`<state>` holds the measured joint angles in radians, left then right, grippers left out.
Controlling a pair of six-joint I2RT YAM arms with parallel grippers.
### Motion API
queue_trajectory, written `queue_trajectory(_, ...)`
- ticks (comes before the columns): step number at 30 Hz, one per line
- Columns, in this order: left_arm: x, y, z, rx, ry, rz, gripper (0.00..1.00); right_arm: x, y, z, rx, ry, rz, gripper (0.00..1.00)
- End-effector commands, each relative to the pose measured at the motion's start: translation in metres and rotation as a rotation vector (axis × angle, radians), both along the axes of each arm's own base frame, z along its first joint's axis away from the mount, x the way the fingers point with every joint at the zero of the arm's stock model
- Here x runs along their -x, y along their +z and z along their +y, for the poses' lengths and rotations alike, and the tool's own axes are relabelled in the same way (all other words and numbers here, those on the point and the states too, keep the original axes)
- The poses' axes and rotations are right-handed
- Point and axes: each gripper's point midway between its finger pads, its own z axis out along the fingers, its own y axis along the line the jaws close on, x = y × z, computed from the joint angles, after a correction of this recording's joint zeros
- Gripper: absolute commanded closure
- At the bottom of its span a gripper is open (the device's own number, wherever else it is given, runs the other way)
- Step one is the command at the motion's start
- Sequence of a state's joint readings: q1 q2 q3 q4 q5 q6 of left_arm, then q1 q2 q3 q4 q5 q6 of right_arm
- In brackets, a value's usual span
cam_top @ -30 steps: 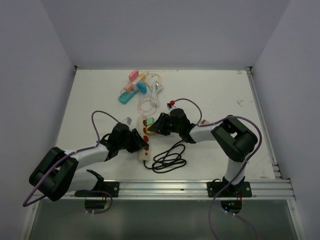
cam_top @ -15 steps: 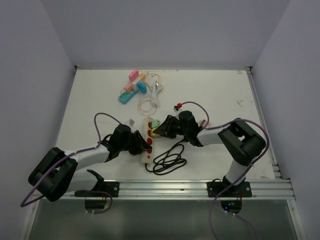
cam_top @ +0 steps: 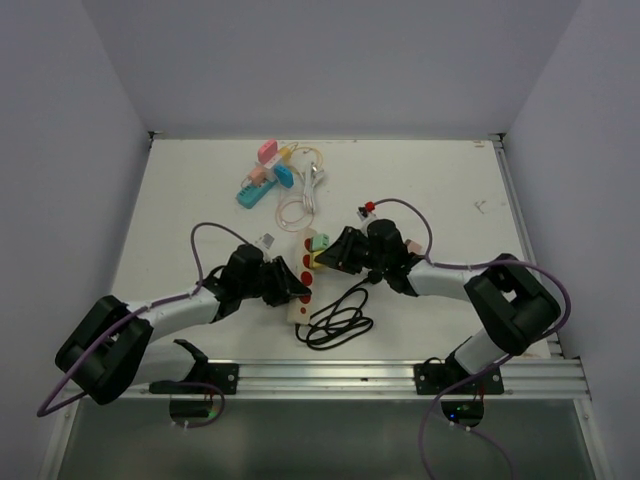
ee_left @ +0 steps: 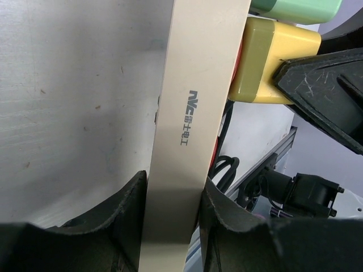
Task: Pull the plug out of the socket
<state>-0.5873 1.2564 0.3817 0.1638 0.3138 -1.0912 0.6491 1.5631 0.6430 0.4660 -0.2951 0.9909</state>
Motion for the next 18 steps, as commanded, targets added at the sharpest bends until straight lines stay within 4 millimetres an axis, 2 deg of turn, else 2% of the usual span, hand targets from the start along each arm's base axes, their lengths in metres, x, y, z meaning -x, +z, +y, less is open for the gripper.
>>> queue_trajectory(1, 0.018, -0.082, 0.096, -0.413, 0.319, 0.224, 1.0, -0.016, 0.031, -0.007, -0.023, 0.01, -0.141, 1.0)
queue_trajectory(3, 0.009, -0.075, 0.087, -0.382, 0.29, 0.184, 0.99, -0.01, 0.021, 0.004, -0.02, 0.052, -0.121, 1.0)
queue_trajectory(6, 0.004, -0.067, 0.075, -0.35, 0.212, 0.134, 0.87, -0.005, 0.016, 0.018, -0.049, 0.087, -0.106, 1.0)
queue_trajectory(7, 0.004, -0.065, 0.071, -0.342, 0.171, 0.113, 0.86, -0.005, 0.009, 0.02, -0.049, 0.093, -0.09, 1.0)
queue_trajectory(12, -0.001, -0.058, 0.057, -0.279, 0.086, 0.028, 0.73, -0.002, 0.003, 0.028, -0.052, 0.117, -0.079, 1.0)
queue_trajectory(13, 0.0, -0.058, 0.055, -0.268, 0.074, 0.025, 0.67, -0.002, 0.002, 0.029, -0.049, 0.118, -0.078, 1.0)
queue_trajectory(15, 0.0, -0.057, 0.051, -0.249, 0.06, 0.01, 0.62, -0.001, 0.002, 0.03, -0.047, 0.122, -0.079, 1.0)
queue_trajectory(17, 0.002, -0.056, 0.047, -0.231, 0.035, -0.001, 0.5, 0.0, 0.001, 0.031, -0.041, 0.129, -0.079, 1.0)
queue_trajectory(18, -0.001, -0.053, 0.045, -0.218, 0.031, -0.015, 0.48, 0.001, 0.0, 0.031, -0.039, 0.131, -0.077, 1.0)
